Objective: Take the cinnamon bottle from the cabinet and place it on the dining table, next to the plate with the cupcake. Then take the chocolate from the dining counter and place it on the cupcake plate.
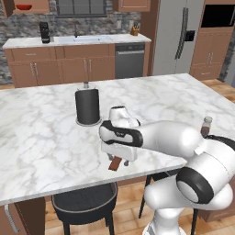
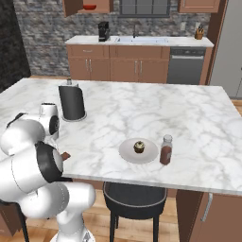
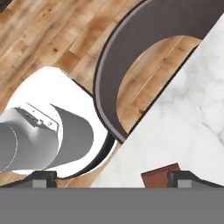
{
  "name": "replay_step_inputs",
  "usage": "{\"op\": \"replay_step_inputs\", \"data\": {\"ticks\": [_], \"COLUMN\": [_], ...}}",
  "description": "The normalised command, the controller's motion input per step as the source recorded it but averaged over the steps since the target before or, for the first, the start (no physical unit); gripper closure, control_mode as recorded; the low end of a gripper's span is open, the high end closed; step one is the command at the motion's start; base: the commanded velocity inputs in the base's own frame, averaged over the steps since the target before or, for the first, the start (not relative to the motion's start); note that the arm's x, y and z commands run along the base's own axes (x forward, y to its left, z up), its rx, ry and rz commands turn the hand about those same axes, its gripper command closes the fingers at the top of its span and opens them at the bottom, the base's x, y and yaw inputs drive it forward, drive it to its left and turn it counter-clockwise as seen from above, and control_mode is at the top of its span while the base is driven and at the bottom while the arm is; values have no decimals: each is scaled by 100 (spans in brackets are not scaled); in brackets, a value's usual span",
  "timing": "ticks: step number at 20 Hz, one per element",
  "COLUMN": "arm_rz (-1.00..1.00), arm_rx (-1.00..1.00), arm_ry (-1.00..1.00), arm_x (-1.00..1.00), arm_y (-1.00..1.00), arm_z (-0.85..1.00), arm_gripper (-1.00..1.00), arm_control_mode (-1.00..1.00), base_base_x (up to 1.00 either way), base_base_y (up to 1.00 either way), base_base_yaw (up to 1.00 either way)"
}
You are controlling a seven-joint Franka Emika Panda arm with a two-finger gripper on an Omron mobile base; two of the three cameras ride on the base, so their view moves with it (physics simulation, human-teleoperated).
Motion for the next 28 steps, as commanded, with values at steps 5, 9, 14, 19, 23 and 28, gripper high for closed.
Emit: {"op": "replay_step_inputs", "data": {"ticks": [5,9,14,19,23,28], "arm_rz": [10,8,6,5,3,0], "arm_rx": [-13,-4,-1,0,0,0], "arm_ry": [-6,-12,-15,-18,-14,-13], "arm_x": [24,0,0,1,2,13], "arm_y": [-3,-9,-3,-5,-11,-8], "arm_z": [-15,-25,-30,-29,-22,-14], "arm_gripper": [-100,-100,-100,-100,-100,-100], "arm_control_mode": [-100,-100,-100,-100,-100,-100], "base_base_x": [0,0,0,0,0,0], "base_base_y": [0,0,0,0,0,0], "base_base_yaw": [0,0,0,0,0,0]}}
